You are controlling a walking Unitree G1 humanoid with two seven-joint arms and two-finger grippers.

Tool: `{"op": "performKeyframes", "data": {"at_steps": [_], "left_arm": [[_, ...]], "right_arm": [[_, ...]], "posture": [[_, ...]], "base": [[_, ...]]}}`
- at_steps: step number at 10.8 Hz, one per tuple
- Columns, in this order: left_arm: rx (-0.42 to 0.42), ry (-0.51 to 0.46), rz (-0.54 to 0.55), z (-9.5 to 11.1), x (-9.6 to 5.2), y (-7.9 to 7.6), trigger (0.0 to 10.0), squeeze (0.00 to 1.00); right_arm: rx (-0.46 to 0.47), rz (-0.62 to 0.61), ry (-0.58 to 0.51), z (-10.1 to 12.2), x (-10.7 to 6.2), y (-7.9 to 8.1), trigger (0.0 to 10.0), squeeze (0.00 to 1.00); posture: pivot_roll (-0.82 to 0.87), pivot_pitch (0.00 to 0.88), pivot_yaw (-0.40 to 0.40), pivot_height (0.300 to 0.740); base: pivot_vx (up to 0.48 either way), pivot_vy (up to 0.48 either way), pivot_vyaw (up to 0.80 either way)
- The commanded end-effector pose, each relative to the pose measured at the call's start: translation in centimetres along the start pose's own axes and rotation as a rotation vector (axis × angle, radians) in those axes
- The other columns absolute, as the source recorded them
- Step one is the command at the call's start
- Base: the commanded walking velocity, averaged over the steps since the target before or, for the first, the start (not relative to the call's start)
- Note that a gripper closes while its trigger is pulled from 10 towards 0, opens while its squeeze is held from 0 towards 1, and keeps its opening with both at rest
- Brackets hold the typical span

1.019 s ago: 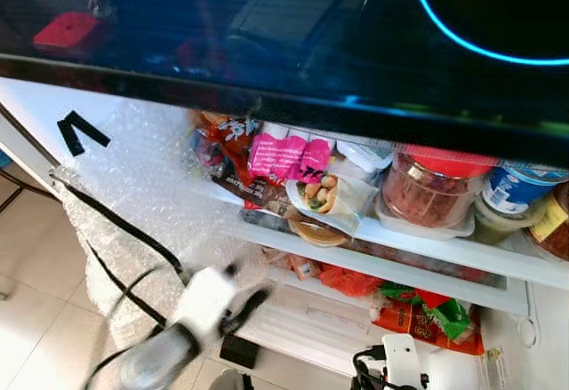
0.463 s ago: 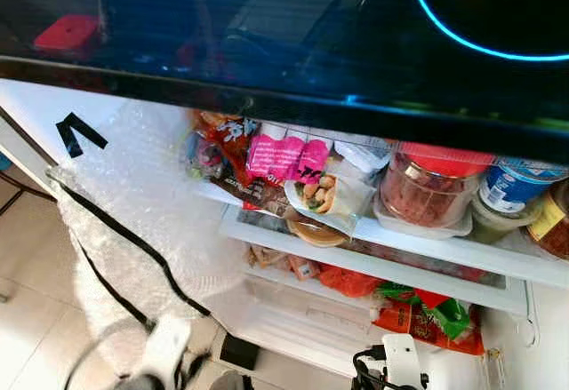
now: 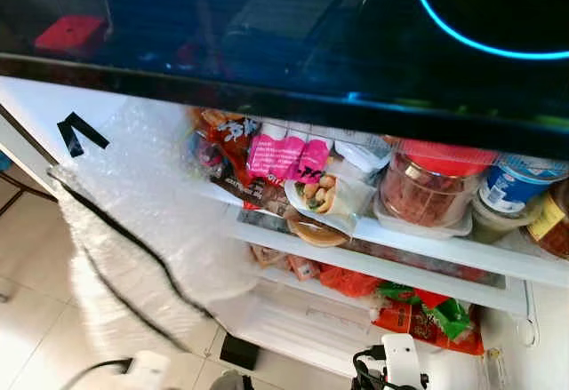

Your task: Restocking fridge

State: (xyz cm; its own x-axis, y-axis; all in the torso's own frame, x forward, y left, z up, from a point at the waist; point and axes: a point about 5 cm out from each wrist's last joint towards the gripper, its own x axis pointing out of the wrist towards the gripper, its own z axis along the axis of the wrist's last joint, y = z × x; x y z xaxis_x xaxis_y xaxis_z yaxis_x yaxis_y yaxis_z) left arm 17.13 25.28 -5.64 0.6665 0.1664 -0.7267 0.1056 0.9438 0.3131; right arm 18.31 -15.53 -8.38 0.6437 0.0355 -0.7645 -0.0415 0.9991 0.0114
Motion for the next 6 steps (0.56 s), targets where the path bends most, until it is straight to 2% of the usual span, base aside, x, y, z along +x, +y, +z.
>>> {"op": "performKeyframes", "data": {"at_steps": [1, 2, 3, 4, 5, 6], "left_arm": [[0.018, 0.059, 0.064, -1.8, -0.4, 1.1, 10.0, 0.00], [0.017, 0.111, 0.153, -3.1, -0.7, 2.8, 10.0, 0.00], [-0.053, 0.155, 0.162, -4.2, -0.9, 3.2, 10.0, 0.00], [-0.087, 0.195, 0.110, -5.1, -0.9, 2.5, 10.0, 0.00], [-0.022, 0.237, -0.018, -5.6, -0.8, 0.5, 10.0, 0.00], [0.029, 0.231, -0.075, -5.4, -0.6, -0.5, 10.0, 0.00]], "right_arm": [[0.021, 0.023, 0.154, -3.9, -1.0, 0.9, 10.0, 0.00], [0.021, 0.023, 0.153, -3.9, -1.0, 0.9, 10.0, 0.00], [0.020, 0.025, 0.153, -3.9, -1.0, 0.9, 10.0, 0.00], [0.018, 0.027, 0.153, -3.8, -0.9, 0.9, 10.0, 0.00], [0.016, 0.027, 0.153, -3.8, -0.9, 0.9, 10.0, 0.00], [0.016, 0.025, 0.152, -3.8, -0.9, 0.9, 10.0, 0.00]], "posture": [[-0.04, 0.185, 0.071, 0.664], [-0.03, 0.186, 0.069, 0.664], [-0.03, 0.184, 0.065, 0.664], [-0.02, 0.184, 0.059, 0.664], [-0.03, 0.181, 0.058, 0.664], [-0.03, 0.179, 0.060, 0.664]], "base": [[0.000, 0.000, 0.00], [0.000, 0.000, 0.00], [0.000, 0.000, 0.00], [0.000, 0.000, 0.00], [0.000, 0.000, 0.00], [0.000, 0.000, 0.00]]}}
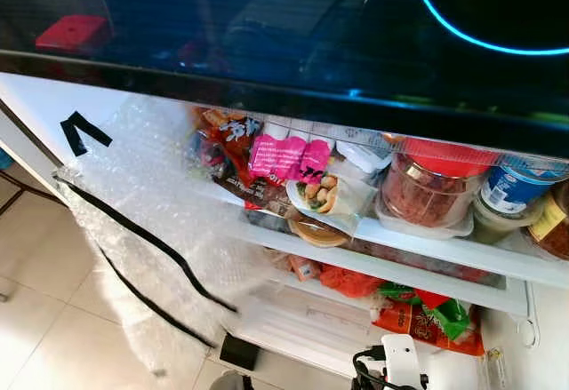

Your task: Restocking fridge

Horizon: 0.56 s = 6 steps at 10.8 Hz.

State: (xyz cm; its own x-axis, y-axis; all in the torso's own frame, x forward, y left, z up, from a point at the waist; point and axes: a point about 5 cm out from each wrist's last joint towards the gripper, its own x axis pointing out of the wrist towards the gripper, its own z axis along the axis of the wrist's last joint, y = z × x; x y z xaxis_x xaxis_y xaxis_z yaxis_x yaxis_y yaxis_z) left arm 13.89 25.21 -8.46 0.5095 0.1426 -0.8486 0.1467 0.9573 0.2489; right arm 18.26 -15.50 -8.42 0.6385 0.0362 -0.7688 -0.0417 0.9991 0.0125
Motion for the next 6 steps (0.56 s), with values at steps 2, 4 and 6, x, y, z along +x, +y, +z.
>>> {"op": "performKeyframes", "data": {"at_steps": [2, 4, 6], "left_arm": [[-0.016, 0.026, 0.025, -0.60, -0.01, 0.42, 10.0, 0.00], [-0.021, 0.026, 0.023, -0.67, 0.02, 0.35, 10.0, 0.00], [-0.004, 0.044, 0.006, -1.37, -0.09, -0.05, 10.0, 0.00]], "right_arm": [[0.013, 0.023, 0.146, -3.80, -0.93, 0.73, 10.0, 0.00], [0.007, 0.027, 0.149, -3.84, -0.94, 0.74, 10.0, 0.00], [0.001, 0.026, 0.150, -3.90, -0.97, 0.74, 10.0, 0.00]], "posture": [[-0.03, 0.170, 0.056, 0.664], [-0.04, 0.164, 0.056, 0.664], [-0.04, 0.152, 0.057, 0.664]], "base": [[0.000, 0.152, 0.00], [0.000, 0.304, 0.00], [0.000, 0.293, 0.00]]}}
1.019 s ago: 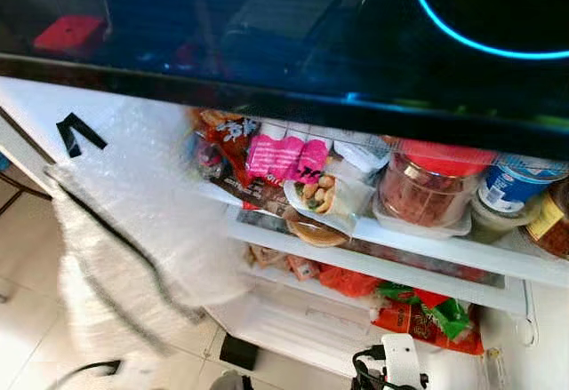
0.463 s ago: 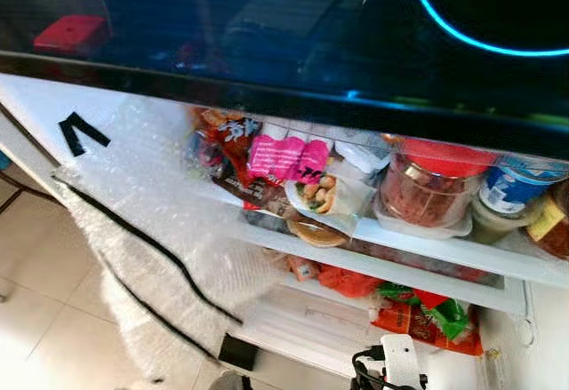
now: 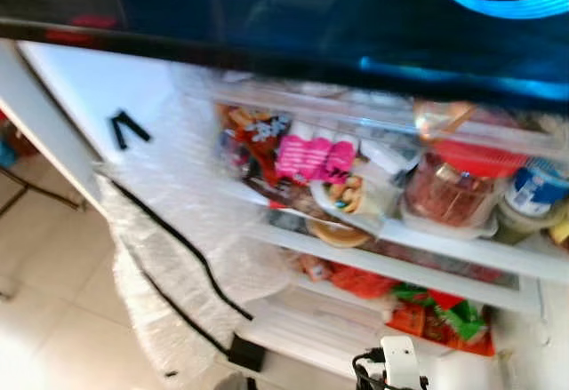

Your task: Restocking fridge

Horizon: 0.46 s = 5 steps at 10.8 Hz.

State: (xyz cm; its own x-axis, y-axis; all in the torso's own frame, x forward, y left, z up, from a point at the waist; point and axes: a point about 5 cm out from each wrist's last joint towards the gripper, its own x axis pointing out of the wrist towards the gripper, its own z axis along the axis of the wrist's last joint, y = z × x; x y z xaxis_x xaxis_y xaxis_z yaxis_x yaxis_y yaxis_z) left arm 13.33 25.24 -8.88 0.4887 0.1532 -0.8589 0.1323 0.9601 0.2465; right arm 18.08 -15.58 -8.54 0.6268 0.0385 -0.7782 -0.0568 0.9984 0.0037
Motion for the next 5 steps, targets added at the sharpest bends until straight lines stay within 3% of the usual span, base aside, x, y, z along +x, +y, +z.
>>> {"op": "performKeyframes", "data": {"at_steps": [1, 5], "left_arm": [[0.012, 0.020, -0.003, -0.81, -0.16, 0.00, 10.0, 0.00], [0.014, 0.001, -0.014, -0.49, -0.06, -0.48, 10.0, 0.00]], "right_arm": [[0.016, 0.027, 0.135, -3.71, -0.89, 0.88, 10.0, 0.00], [0.021, 0.024, 0.135, -3.73, -0.90, 0.89, 10.0, 0.00]], "posture": [[-0.04, 0.149, 0.057, 0.664], [-0.04, 0.156, 0.054, 0.664]], "base": [[0.000, 0.274, 0.00], [0.000, 0.271, 0.00]]}}
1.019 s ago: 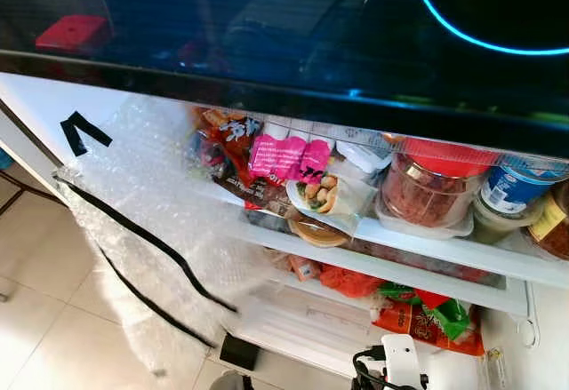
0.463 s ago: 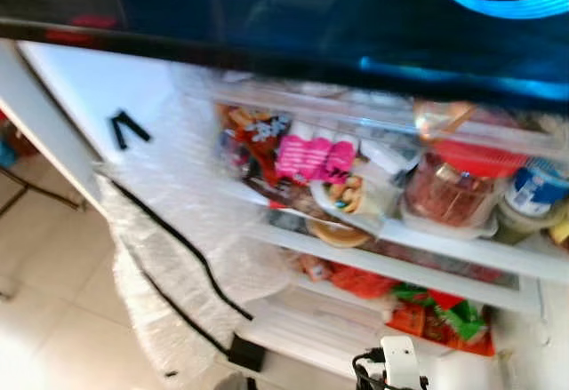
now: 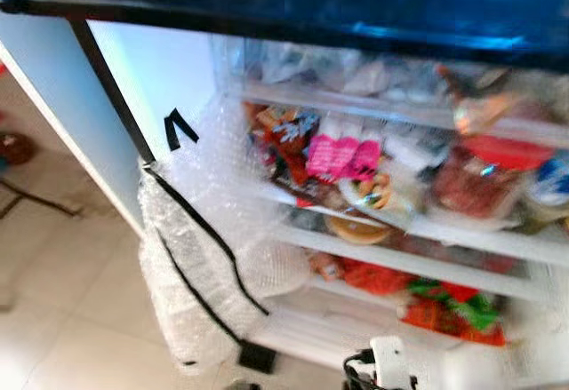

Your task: Restocking fridge

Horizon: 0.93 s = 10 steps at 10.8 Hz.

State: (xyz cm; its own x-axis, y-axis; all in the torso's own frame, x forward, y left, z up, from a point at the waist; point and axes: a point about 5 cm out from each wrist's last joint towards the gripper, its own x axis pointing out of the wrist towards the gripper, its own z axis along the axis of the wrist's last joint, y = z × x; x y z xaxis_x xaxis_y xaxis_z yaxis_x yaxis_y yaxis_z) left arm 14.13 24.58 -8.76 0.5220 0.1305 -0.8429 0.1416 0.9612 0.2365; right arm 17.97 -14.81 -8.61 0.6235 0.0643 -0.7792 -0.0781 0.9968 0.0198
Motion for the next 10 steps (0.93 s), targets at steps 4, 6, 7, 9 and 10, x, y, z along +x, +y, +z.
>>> {"op": "performKeyframes", "data": {"at_steps": [4, 6, 7, 9, 10], "left_arm": [[0.008, 0.027, -0.010, -0.84, -0.13, -0.40, 10.0, 0.00], [0.008, 0.026, -0.022, -0.74, -0.07, -0.91, 10.0, 0.00], [0.009, 0.029, -0.023, -0.81, -0.07, -1.05, 10.0, 0.00], [0.007, 0.031, -0.024, -0.95, -0.11, -1.01, 10.0, 0.00], [0.005, 0.033, -0.023, -1.07, -0.15, -0.88, 10.0, 0.00]], "right_arm": [[0.037, -0.003, 0.131, -3.57, -0.88, 0.14, 10.0, 0.00], [0.035, -0.001, 0.129, -3.54, -0.88, 0.15, 10.0, 0.00], [0.037, -0.002, 0.131, -3.56, -0.88, 0.14, 10.0, 0.00], [0.038, -0.002, 0.130, -3.55, -0.88, 0.11, 10.0, 0.00], [0.037, -0.003, 0.131, -3.56, -0.88, 0.10, 10.0, 0.00]], "posture": [[-0.04, 0.161, 0.048, 0.664], [-0.05, 0.162, 0.048, 0.664], [-0.05, 0.162, 0.047, 0.664], [-0.05, 0.164, 0.045, 0.664], [-0.05, 0.165, 0.043, 0.664]], "base": [[0.000, 0.270, 0.00], [0.000, 0.255, 0.00], [0.000, 0.251, 0.00], [0.000, 0.255, 0.00], [0.000, 0.251, 0.00]]}}
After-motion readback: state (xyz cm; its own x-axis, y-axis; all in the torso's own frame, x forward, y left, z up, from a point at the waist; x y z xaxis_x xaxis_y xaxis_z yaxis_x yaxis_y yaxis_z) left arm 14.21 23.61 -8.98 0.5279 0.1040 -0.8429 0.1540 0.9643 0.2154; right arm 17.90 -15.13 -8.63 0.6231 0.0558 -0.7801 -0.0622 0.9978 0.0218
